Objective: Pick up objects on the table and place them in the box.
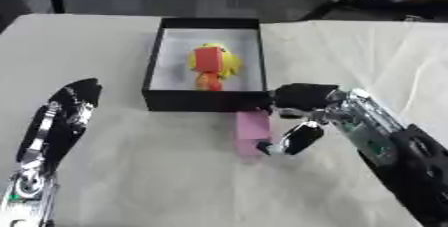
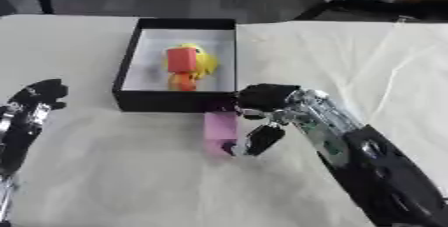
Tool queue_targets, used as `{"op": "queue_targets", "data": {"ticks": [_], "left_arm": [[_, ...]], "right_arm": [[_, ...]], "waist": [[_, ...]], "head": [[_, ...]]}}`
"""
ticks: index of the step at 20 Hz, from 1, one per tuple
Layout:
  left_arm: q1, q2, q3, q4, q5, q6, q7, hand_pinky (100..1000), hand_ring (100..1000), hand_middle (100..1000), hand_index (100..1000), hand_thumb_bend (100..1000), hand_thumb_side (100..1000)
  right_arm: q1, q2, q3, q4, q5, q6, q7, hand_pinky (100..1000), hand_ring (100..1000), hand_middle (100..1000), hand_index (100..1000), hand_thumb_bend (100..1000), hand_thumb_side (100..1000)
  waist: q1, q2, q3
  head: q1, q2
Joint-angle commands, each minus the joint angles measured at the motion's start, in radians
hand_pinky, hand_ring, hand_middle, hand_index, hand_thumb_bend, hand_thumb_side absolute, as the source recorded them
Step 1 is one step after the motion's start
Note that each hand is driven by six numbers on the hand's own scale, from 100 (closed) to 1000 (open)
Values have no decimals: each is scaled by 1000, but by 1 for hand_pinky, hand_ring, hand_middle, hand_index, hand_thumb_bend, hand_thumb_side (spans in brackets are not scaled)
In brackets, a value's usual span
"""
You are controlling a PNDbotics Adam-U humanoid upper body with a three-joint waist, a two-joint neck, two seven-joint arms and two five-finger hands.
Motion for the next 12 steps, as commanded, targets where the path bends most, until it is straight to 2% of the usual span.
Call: {"op": "queue_targets", "data": {"ticks": [1,2,3,5,9,12], "left_arm": [[-7,15,3,-19,-1,0,2,784,800,703,816,283,721],[-7,15,4,-19,-1,0,2,784,800,703,816,284,721],[-7,15,4,-19,-1,0,3,784,800,703,816,284,721],[-7,15,4,-19,-1,0,3,784,800,703,816,284,721],[-7,15,3,-18,-1,0,3,784,800,703,816,284,721],[-6,16,4,-18,-1,0,5,784,799,703,816,285,720]], "right_arm": [[-18,-2,-1,-2,29,-13,1,729,663,760,927,244,521],[-19,-2,-2,-3,35,-13,-6,720,641,728,904,230,458],[-20,-2,-5,-5,42,-9,-17,701,601,654,862,206,359],[-22,-2,-9,-11,55,3,-51,696,571,569,801,173,272],[-25,-3,-12,-19,71,27,-120,689,521,462,706,140,190],[-27,-8,-19,-37,68,42,-158,682,497,425,672,122,158]], "waist": [[-11,-27,0],[-11,-27,0],[-11,-27,0],[-11,-28,0],[-10,-29,-1],[-10,-30,-2]], "head": [[-2,-2],[-2,-2],[-2,-2],[-2,-2],[-2,-2],[-1,-2]]}}
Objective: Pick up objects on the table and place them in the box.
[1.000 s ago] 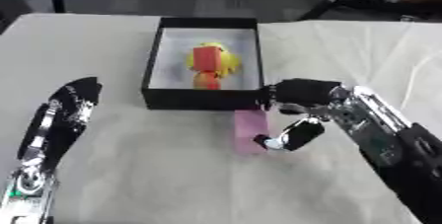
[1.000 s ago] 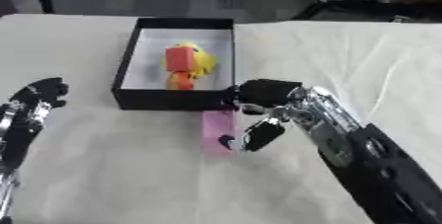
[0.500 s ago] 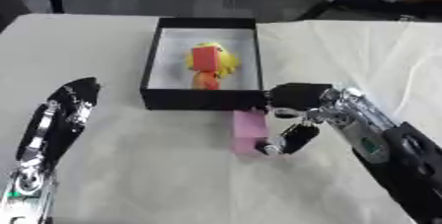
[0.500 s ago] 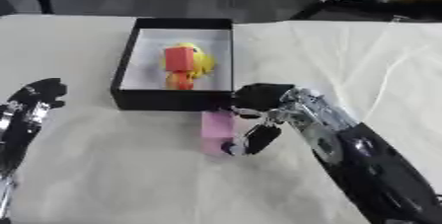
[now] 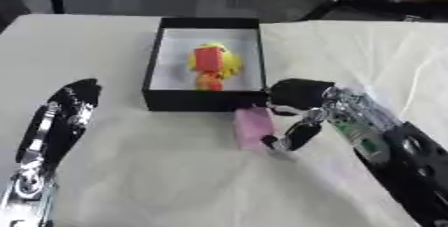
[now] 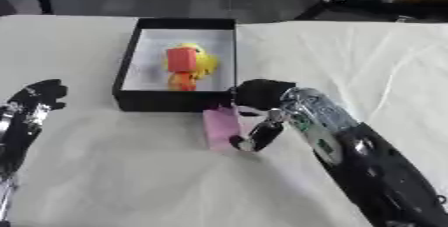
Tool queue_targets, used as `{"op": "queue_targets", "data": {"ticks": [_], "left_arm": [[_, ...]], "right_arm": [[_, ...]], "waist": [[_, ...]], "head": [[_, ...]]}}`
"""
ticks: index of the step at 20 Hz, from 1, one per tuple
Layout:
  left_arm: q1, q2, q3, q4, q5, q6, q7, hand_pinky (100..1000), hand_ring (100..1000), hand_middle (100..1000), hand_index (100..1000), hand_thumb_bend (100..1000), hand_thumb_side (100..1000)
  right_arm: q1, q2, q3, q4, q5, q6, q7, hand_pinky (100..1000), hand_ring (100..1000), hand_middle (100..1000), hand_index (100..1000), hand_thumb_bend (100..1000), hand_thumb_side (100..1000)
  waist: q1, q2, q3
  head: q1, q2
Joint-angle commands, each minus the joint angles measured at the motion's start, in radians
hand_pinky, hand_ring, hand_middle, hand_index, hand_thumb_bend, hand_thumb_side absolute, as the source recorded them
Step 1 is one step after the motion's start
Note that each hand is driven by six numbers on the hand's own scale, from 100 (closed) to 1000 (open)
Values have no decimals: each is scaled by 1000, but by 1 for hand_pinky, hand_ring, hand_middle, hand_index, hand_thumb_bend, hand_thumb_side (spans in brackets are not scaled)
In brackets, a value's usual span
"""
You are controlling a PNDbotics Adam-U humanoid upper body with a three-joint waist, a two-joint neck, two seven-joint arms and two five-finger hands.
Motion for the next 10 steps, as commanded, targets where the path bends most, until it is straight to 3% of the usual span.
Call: {"op": "queue_targets", "data": {"ticks": [1,4,10], "left_arm": [[-6,16,4,-18,-1,0,4,784,799,703,816,284,721],[-5,16,5,-19,-1,0,5,784,799,702,816,284,720],[-3,18,6,-18,-1,1,7,784,799,702,816,286,719]], "right_arm": [[-21,-22,-19,-41,-1,15,-38,681,496,406,657,117,142],[-28,-38,-30,-81,-38,30,-44,678,488,395,647,100,136],[-68,-103,-78,-165,-207,100,-19,671,475,379,635,100,119]], "waist": [[-11,-30,-2],[-11,-31,-3],[-13,-36,-7]], "head": [[0,-2],[1,-2],[6,-2]]}}
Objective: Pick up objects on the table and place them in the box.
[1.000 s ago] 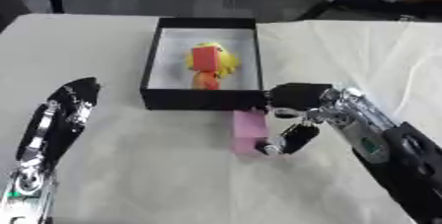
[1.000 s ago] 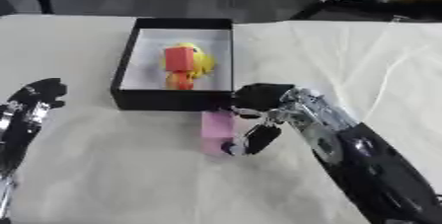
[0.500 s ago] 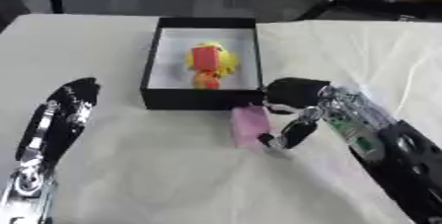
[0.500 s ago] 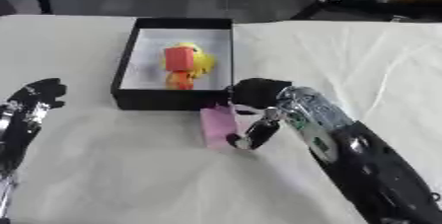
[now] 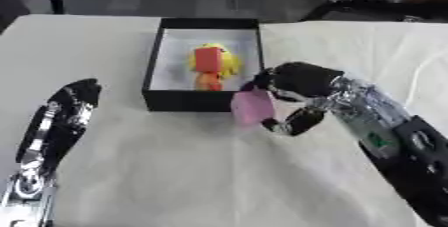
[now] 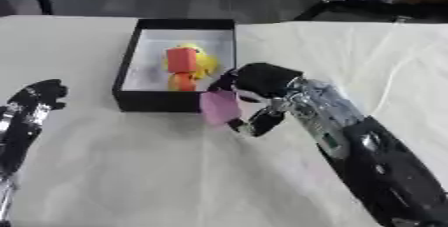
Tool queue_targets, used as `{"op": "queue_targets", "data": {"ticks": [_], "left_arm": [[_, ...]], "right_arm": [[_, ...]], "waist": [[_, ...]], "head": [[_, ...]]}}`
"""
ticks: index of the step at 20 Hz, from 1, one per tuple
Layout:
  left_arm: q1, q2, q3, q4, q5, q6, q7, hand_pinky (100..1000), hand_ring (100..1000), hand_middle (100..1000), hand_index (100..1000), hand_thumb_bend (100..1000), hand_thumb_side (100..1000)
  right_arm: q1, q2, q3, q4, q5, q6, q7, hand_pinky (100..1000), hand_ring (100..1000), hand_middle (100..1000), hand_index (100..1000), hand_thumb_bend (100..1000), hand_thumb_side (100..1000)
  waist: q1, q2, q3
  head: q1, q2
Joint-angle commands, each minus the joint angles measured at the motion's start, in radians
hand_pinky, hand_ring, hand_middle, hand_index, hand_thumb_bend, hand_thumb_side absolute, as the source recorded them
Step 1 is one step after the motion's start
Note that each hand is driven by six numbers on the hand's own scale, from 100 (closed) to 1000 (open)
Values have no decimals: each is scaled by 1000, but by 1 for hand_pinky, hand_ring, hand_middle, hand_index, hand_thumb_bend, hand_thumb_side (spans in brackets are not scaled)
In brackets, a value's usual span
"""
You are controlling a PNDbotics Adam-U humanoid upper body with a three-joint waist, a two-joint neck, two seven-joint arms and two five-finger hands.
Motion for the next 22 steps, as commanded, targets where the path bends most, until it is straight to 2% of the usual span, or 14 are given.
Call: {"op": "queue_targets", "data": {"ticks": [1,4,8,13,19,22], "left_arm": [[-4,18,6,-18,-1,-2,4,784,799,702,816,286,719],[-4,18,5,-17,-1,-2,4,783,799,702,816,287,719],[-6,12,1,-17,1,-3,0,783,799,702,815,287,719],[-17,-2,-12,-17,6,-6,-12,783,799,702,816,288,718],[-26,-12,-24,-17,10,-9,-24,783,800,702,816,286,720],[-29,-15,-27,-17,11,-9,-28,783,800,702,815,287,720]], "right_arm": [[-45,-54,-39,-50,-89,44,10,670,472,375,631,100,112],[-101,-63,-60,-20,-150,89,9,667,466,367,623,100,114],[-200,-36,-70,113,-171,131,-18,674,473,374,630,100,102],[-308,50,-87,374,-103,131,-100,678,480,381,640,100,115],[-381,163,-148,662,13,119,-290,693,509,422,684,100,139],[-402,196,-176,756,62,117,-384,705,537,462,727,100,210]], "waist": [[-13,-31,-1],[-10,-32,0],[-4,-29,9],[7,-20,34],[12,-12,55],[14,-9,62]], "head": [[3,-2],[1,-2],[-12,-2],[-34,-2],[-58,-2],[-65,-2]]}}
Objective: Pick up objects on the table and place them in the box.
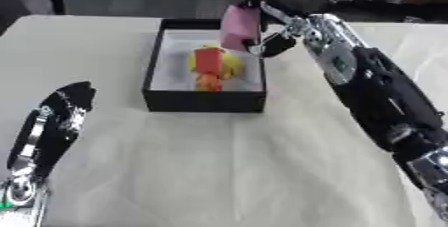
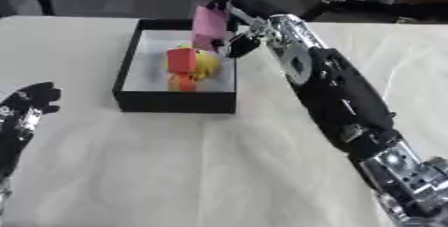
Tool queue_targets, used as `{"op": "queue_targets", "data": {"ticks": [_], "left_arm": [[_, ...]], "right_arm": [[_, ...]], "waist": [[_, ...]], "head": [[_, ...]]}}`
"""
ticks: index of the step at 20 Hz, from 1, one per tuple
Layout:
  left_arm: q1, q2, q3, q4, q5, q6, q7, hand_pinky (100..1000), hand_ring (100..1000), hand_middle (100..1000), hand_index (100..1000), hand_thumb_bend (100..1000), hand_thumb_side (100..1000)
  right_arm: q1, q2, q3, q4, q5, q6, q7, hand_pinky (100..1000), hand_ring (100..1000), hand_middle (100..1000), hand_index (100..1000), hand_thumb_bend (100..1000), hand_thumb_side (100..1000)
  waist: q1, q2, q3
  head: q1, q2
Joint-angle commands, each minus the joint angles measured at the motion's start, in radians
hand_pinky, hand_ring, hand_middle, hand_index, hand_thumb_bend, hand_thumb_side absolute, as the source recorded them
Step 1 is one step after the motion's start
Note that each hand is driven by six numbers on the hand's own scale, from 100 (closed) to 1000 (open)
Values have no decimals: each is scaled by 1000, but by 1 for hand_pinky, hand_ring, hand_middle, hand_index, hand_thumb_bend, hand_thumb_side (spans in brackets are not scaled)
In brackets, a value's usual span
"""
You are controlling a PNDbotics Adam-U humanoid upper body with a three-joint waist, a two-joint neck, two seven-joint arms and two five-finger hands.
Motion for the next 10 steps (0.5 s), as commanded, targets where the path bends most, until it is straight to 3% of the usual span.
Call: {"op": "queue_targets", "data": {"ticks": [1,2,4,5,6,10], "left_arm": [[-16,3,-4,-17,6,-2,-5,783,800,702,816,287,720],[-16,3,-5,-17,6,-2,-6,783,800,702,816,287,721],[-16,3,-6,-16,6,-2,-6,783,800,702,816,287,721],[-16,3,-6,-16,6,-2,-7,783,800,702,816,287,721],[-16,3,-5,-17,6,-2,-6,783,800,702,816,287,721],[-15,4,-5,-17,5,-2,-6,783,800,702,816,287,721]], "right_arm": [[-37,22,-36,83,49,0,-95,708,543,472,738,100,249],[-39,28,-40,101,59,0,-116,727,590,540,794,100,395],[-38,34,-42,123,75,-2,-142,765,665,653,860,100,603],[-37,35,-41,129,82,-5,-148,769,673,668,867,100,619],[-35,37,-40,134,86,-10,-147,810,747,790,924,140,733],[-29,36,-39,124,74,-36,-120,836,780,851,943,199,792]], "waist": [[13,-9,3],[13,-8,3],[12,-7,3],[12,-7,3],[12,-7,3],[11,-7,0]], "head": [[-8,-2],[-8,-2],[-8,-2],[-7,-2],[-6,-2],[-3,-2]]}}
